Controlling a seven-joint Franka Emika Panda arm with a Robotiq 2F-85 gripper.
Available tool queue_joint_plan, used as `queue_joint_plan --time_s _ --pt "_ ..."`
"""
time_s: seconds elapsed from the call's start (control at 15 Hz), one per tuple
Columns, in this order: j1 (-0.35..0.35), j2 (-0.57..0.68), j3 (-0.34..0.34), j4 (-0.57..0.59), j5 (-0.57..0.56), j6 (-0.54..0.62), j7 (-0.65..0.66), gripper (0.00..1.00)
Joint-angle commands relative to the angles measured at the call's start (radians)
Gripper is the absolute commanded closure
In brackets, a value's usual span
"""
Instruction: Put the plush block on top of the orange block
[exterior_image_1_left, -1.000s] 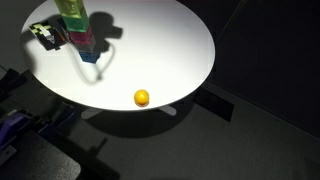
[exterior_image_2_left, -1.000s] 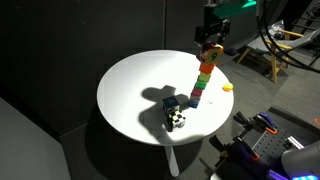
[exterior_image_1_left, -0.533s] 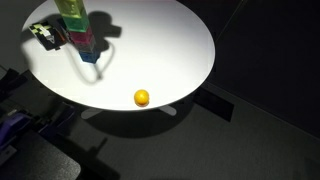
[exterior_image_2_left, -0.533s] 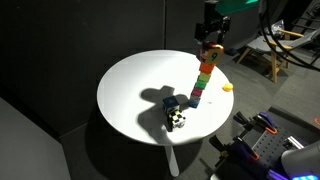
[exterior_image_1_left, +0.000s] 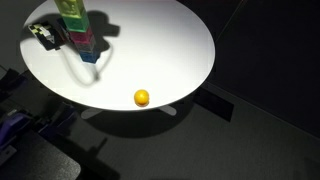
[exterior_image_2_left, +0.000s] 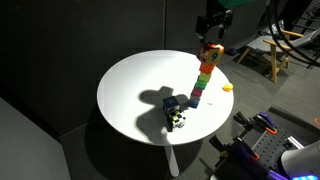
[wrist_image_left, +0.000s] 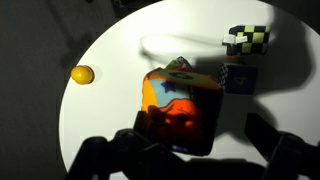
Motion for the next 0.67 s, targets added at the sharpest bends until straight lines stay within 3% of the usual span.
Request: queue_joint_plan --time_s 0.0,0.6 --pt "0.007 -0.063 0.009 -0.041 0.021 0.026 -0.017 0.00" --pt "0.045 -0.159 0.051 -0.114 0.052 0.067 -0.026 0.00"
